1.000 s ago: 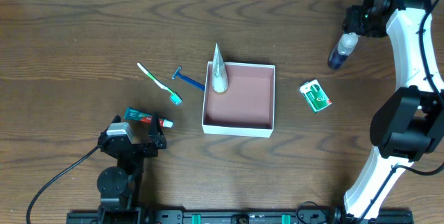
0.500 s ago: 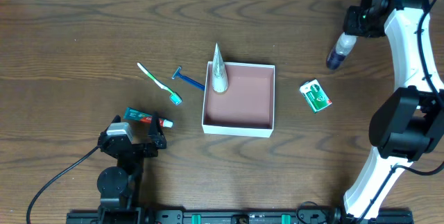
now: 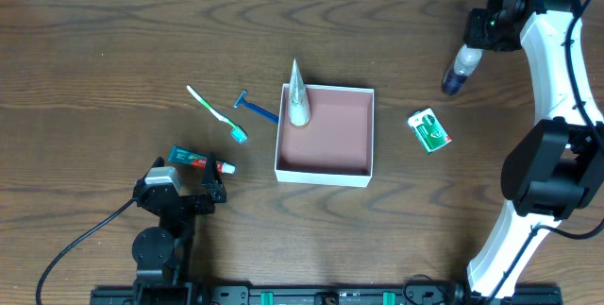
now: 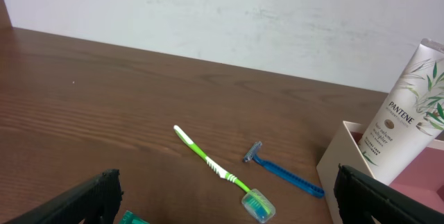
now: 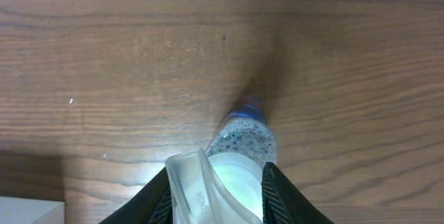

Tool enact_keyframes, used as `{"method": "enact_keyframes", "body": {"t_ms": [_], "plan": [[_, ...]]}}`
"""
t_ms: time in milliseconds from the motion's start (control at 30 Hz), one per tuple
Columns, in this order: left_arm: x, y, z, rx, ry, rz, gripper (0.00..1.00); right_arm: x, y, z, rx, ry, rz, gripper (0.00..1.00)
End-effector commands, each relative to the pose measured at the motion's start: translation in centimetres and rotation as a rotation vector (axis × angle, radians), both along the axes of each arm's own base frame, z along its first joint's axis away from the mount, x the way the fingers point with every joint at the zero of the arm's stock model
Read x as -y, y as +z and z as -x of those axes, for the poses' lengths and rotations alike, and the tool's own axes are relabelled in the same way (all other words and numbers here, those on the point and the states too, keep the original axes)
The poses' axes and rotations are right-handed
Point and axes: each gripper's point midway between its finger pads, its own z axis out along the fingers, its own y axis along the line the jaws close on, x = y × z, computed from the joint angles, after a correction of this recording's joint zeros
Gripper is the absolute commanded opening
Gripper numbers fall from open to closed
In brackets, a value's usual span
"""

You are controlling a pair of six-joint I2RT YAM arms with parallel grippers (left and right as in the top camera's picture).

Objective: Pack container
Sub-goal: 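Carry the soap bottle with the right gripper into the box, release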

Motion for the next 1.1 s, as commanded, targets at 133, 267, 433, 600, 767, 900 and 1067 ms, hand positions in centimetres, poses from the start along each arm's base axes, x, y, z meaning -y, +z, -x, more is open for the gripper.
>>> {"method": "enact_keyframes", "body": {"t_ms": [133, 267, 433, 600, 767, 900, 1067], "plan": [[-0.4, -1.6, 0.1, -0.049, 0.023, -0.005, 0.98, -1.7, 5.8, 0.6, 0.112, 0.033, -0.041, 0.25], [-0.4, -1.6, 0.1, -0.049, 0.023, -0.005, 0.98, -2.5, 9.1, 1.3, 0.177, 0.055, -0.065, 0.25], [-0.4, -1.6, 0.1, -0.049, 0.023, -0.005, 0.98, -4.9, 13.5, 2.7, 0.271, 0.129, -0.161, 0.25], [-0.4, -1.6, 0.1, -0.049, 0.023, -0.005, 0.98, -9.1, 17.8, 4.8, 0.351, 0.254, -0.294, 0.24], [-0.4, -1.6, 0.1, -0.049, 0.023, -0.005, 0.98, -14.0, 19.7, 6.9, 0.364, 0.383, -0.377, 0.27], [-0.4, -1.6, 0.1, -0.049, 0.023, -0.005, 0.98, -18.0, 19.4, 8.2, 0.329, 0.47, -0.398, 0.27], [-0.4, -1.6, 0.1, -0.049, 0.023, -0.005, 0.98, -22.1, 18.7, 9.9, 0.289, 0.555, -0.382, 0.25]]}}
